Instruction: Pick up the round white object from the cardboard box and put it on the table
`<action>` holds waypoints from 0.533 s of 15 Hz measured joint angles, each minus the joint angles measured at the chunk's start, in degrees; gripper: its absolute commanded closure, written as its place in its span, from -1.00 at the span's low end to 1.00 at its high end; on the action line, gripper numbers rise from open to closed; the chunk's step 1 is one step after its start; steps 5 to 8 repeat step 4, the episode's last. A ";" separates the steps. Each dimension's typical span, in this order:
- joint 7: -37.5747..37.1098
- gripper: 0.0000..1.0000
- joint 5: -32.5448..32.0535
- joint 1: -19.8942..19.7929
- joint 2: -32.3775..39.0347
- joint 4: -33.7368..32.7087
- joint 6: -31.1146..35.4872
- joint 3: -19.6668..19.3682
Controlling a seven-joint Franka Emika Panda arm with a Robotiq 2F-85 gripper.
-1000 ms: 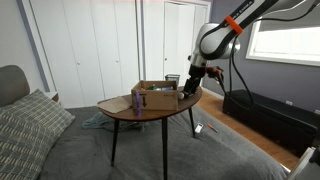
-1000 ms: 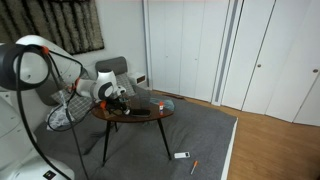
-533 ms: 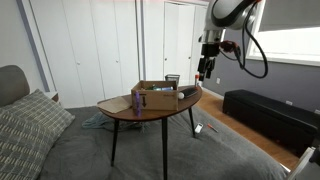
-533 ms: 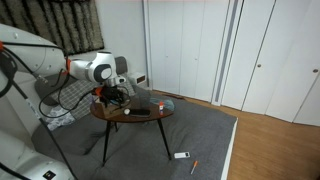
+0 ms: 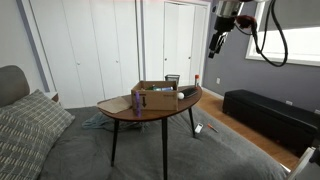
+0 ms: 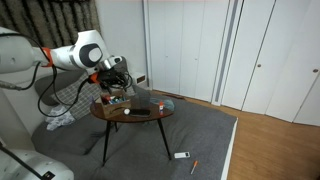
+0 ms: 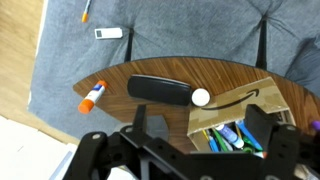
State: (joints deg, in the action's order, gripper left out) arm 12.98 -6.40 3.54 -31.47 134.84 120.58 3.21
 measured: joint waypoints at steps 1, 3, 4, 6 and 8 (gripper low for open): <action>0.56 -1.00 -0.07 0.15 -1.13 0.20 1.00 -0.07; 1.00 -1.00 -0.10 0.36 -2.20 0.46 1.37 -0.16; 1.05 -1.00 -0.11 0.37 -2.29 0.61 1.54 -0.18; 1.05 -1.00 -0.11 0.37 -2.29 0.61 1.54 -0.18; 1.05 -1.00 -0.11 0.37 -2.29 0.61 1.54 -0.18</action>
